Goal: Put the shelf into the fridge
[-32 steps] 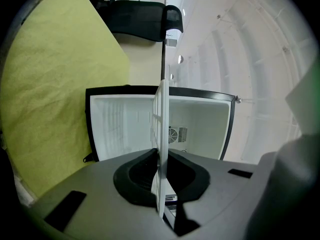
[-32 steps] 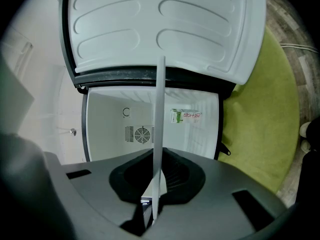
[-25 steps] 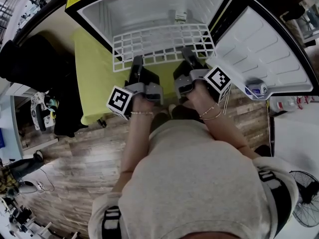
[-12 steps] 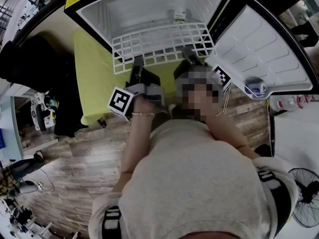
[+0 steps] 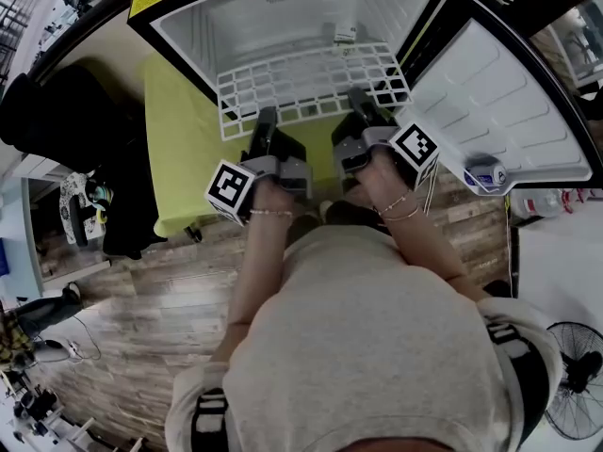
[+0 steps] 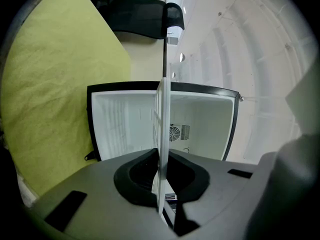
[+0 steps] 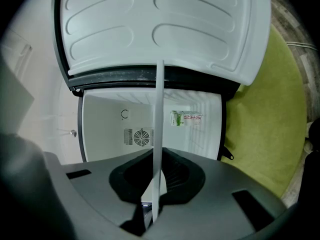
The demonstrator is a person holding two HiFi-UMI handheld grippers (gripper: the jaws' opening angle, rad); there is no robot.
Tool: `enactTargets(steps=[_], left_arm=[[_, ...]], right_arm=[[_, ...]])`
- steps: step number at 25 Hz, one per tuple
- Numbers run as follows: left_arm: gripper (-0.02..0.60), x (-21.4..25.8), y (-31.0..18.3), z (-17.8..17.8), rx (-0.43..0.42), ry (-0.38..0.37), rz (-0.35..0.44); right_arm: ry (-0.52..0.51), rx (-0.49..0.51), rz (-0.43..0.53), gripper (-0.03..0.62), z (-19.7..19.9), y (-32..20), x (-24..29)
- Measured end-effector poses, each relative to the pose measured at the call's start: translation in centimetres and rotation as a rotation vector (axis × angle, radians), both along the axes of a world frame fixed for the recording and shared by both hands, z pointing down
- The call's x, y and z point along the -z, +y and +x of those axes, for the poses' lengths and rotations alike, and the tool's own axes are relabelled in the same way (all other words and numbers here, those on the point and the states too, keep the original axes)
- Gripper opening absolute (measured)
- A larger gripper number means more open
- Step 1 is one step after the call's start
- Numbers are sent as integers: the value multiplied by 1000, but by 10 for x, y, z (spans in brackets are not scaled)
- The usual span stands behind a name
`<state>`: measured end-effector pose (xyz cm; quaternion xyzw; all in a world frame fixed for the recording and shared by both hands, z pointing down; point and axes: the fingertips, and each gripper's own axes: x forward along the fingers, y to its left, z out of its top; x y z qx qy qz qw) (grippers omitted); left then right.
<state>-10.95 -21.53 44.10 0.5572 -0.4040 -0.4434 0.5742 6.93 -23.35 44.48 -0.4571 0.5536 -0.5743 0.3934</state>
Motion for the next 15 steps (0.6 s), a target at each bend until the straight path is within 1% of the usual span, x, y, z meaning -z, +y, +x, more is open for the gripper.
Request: enactTargets(steps=[10, 15], left_arm=[[26, -4, -6, -4, 16, -7, -25], [25, -7, -17, -3, 23, -5, -30]], right_arm=[[4, -8, 6, 25, -1, -3, 0], [2, -1, 2, 25, 0, -16, -2]])
